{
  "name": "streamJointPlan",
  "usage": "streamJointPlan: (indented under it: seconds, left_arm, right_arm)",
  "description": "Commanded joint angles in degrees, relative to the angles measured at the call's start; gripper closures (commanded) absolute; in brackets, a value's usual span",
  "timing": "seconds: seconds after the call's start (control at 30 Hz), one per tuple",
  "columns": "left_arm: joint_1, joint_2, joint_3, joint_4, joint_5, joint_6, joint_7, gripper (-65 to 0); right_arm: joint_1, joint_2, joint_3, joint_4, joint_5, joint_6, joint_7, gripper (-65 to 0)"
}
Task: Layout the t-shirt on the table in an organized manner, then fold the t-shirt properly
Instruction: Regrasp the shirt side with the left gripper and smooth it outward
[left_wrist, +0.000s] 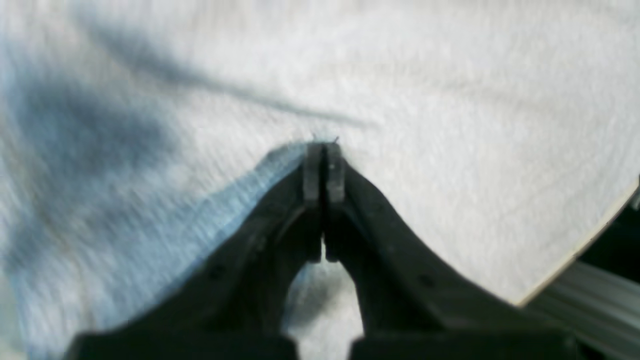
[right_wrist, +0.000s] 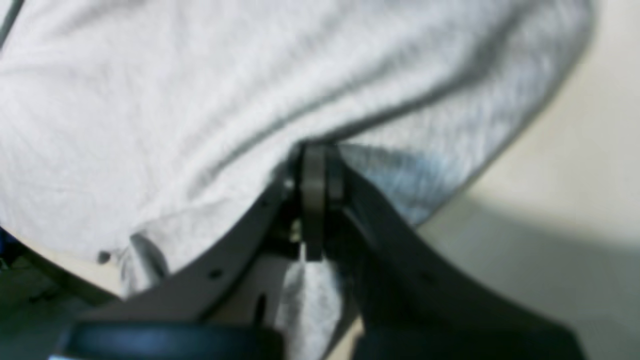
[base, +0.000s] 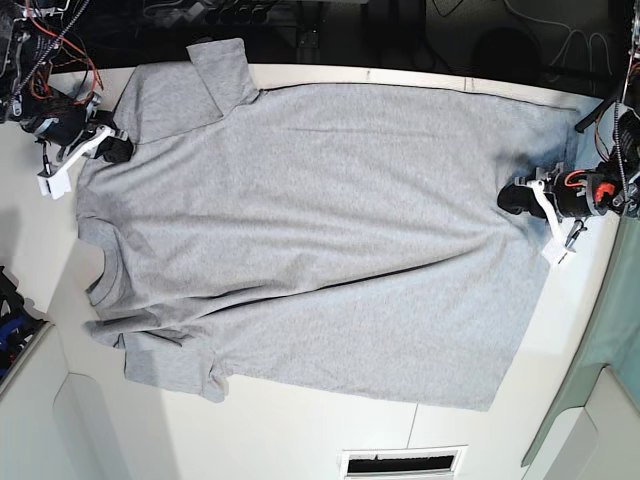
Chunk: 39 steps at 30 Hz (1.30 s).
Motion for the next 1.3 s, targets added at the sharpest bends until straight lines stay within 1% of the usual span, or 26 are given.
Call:
streamJointPlan:
  seconds: [0.0,0.13,0.23,0.33,0.53,0.63,0.7,0.73,0.8,0.87,0.9,0.97,1.13,1.17,1.23,1.27]
  left_arm:
    - [-0.11,1.16,0.33,0.02,4.37,1.99,1.66,0.0]
    - [-2.29,6.29,0.33,0.02,11.74,6.1,-0.81,0.0]
    - [-4.85,9.73,0.33,-0.68,14.93,7.91,-1.38,0.0]
    - [-8.17,12.52,0.33,-3.67,17.0,9.6,-2.64,0.0]
    - [-15.43,16.22,0.33,-12.66,18.4,9.75,-4.72,0.0]
    - [-17.75,17.64,0.35,-14.56,18.67,9.62,-3.91,0.0]
    - [-18.18,18.21,0.44,-14.53,18.56,9.05,-2.01,0.0]
    - [-18.18,18.32,0.42,-14.53,18.49,8.39,-0.57,0.0]
    - [-17.97,18.18,0.42,-14.53,16.63,5.92,2.58,0.0]
    - [-17.29,17.49,0.42,-14.53,14.38,4.37,5.66,0.0]
    - [-16.63,16.87,0.42,-14.53,12.94,3.43,6.34,0.0]
    - [-14.67,15.04,0.42,-14.43,10.78,2.16,6.32,0.0]
    - [-10.54,9.88,0.42,-13.92,7.02,1.88,4.68,0.0]
    - [-10.34,9.05,0.42,-13.4,6.12,0.9,4.94,0.0]
    - [-10.1,7.54,0.42,-11.85,2.99,-1.13,7.69,0.0]
    - [-9.86,6.78,0.42,-10.82,0.9,-1.13,9.46,0.0]
  right_arm:
    - [0.15,0.59,-0.35,-1.14,-3.43,-0.79,-0.31,0.0]
    - [1.51,1.73,-0.35,-4.92,-7.1,-1.66,2.45,0.0]
    - [3.5,3.98,-0.35,-7.45,-7.52,-2.21,2.84,0.0]
    - [6.78,6.54,-0.33,-10.8,-7.61,-2.27,2.8,0.0]
    - [13.11,10.82,-0.35,-17.75,-8.57,-2.27,2.82,0.0]
    - [15.08,11.45,-0.35,-19.41,-8.57,-2.25,2.8,0.0]
    - [15.1,11.61,-0.35,-19.41,-8.57,-2.25,2.78,0.0]
    - [15.02,11.65,-0.35,-19.41,-8.61,-2.25,2.71,0.0]
    - [14.25,11.76,-0.35,-19.39,-8.55,-2.27,2.38,0.0]
    - [13.16,11.78,-0.33,-19.34,-8.57,-2.25,2.43,0.0]
    - [12.63,11.78,-0.31,-19.32,-8.55,-2.25,2.58,0.0]
    - [11.06,11.82,-0.28,-19.23,-8.55,-2.27,3.02,0.0]
    - [8.26,11.96,0.07,-19.19,-8.33,-2.25,4.31,0.0]
    - [8.33,11.96,0.24,-19.15,-8.31,-2.25,4.33,0.0]
    - [8.57,12.13,0.37,-18.67,-7.61,-2.25,4.33,0.0]
    - [8.61,12.33,0.37,-18.38,-6.99,-2.25,4.31,0.0]
